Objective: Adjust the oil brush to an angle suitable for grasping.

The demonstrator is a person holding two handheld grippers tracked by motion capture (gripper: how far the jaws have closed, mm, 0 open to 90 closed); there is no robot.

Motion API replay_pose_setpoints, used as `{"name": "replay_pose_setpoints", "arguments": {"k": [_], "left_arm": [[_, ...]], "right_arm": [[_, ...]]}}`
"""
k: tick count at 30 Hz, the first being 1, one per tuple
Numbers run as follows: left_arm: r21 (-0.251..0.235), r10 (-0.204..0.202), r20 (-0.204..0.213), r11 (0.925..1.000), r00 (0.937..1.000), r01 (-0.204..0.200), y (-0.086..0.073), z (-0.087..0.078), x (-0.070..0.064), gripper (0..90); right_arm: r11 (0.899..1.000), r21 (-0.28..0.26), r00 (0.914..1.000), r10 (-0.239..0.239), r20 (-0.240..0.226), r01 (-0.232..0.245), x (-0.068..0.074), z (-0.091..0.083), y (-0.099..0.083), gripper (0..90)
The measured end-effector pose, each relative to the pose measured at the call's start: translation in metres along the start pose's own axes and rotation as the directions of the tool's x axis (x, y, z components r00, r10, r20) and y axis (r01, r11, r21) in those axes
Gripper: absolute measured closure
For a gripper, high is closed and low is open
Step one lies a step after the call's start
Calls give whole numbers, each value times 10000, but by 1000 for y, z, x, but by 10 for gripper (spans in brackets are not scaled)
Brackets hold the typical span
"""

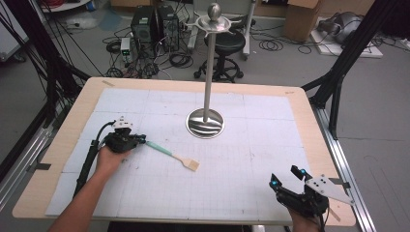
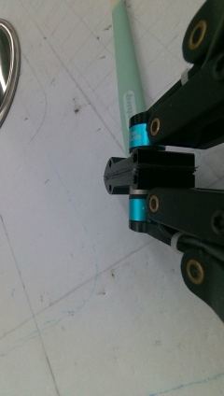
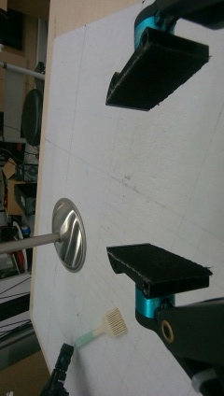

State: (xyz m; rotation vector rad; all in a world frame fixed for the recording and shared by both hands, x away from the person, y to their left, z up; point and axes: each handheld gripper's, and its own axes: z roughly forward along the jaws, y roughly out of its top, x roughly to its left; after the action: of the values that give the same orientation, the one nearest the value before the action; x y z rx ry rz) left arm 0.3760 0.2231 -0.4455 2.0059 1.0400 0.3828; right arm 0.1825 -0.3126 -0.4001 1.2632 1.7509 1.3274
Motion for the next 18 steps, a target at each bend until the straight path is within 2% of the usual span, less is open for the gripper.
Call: {"name": "replay_pose_setpoints", "arguments": {"k": [3,4,8,11,18], "left_arm": [[-108,-169,64,9998,9998,170,0,2,-1,897],[-35,-28,59,10000,10000,28,0,3,0,897],[22,-131,95,9999,9999,131,-1,3,1,896],[42,6,91,10000,10000,-7,-1,3,1,896],[-64,23,127,10000,9999,-22,-1,5,0,896]], "right_arm": [[10000,23,10000,-26,-3,26,0,0,0,218],[10000,10,10000,-3,-7,3,0,0,0,219],[10000,27,10000,5,-2,-5,0,-1,0,219],[10000,16,10000,42,-22,-42,-1,-1,0,218],[10000,24,10000,6,-28,-6,0,-1,0,219]]}}
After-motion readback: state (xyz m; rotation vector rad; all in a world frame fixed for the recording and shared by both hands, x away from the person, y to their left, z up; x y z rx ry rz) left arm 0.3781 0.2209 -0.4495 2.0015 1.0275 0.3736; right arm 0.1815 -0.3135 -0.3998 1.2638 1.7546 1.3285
